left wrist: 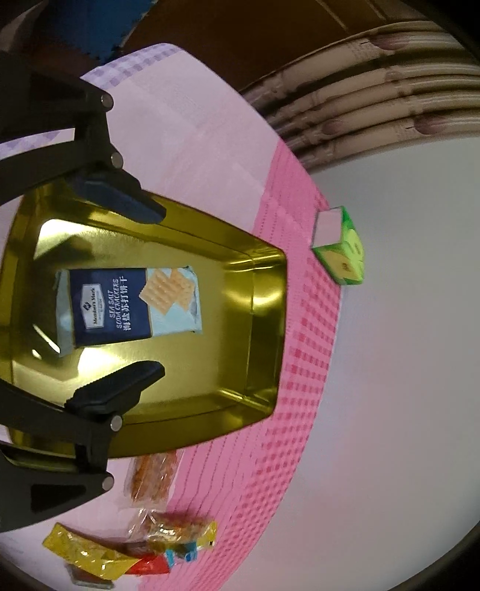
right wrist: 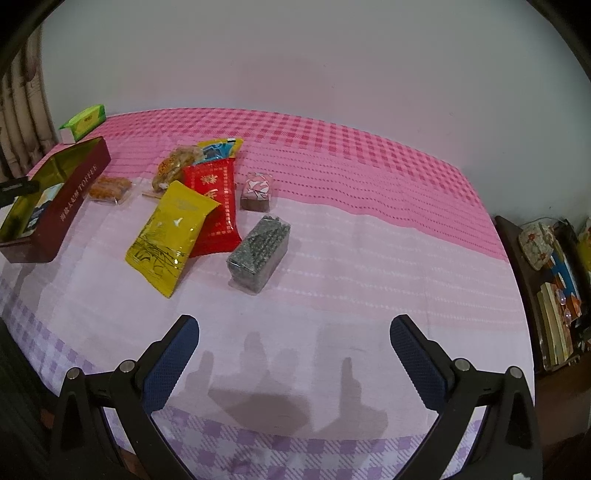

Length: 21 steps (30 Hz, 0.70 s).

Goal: Organize snacks
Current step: 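Carry the cracker pack with the left tool into the tin and release, then reach the right tool to the grey wrapped block and grasp it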

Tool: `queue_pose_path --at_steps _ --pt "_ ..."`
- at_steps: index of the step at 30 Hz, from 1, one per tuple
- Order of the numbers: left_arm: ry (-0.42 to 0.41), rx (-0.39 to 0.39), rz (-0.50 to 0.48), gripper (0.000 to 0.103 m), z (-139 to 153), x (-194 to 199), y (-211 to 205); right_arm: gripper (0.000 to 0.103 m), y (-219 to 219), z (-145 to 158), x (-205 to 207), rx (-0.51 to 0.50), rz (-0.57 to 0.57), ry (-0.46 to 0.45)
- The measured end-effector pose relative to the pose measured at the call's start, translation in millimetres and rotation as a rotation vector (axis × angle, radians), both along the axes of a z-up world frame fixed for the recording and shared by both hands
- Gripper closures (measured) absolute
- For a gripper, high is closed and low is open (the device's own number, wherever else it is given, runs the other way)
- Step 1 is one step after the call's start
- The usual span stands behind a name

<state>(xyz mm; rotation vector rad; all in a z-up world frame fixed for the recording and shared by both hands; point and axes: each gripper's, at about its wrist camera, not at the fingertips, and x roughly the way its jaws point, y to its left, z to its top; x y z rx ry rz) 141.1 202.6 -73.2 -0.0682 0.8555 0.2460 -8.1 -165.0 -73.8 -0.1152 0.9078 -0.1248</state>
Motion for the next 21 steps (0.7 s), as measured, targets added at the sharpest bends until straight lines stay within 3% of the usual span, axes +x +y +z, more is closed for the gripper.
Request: queue_pose_path --at_steps 9,17,21 --pt "-0.05 0.001 -0.042 0.024 18 -47 6 0.0 -13 -18 0 0.019 -0.039 0.006" --pt "-0.118 0.005 -0.146 0.021 32 -135 11 0.0 -40 -45 -3 0.081 -0.168 0.005" --pt "-0.144 -0.029 -0.182 0.021 31 -171 15 0.0 -36 -42 5 0.131 -0.148 -0.007"
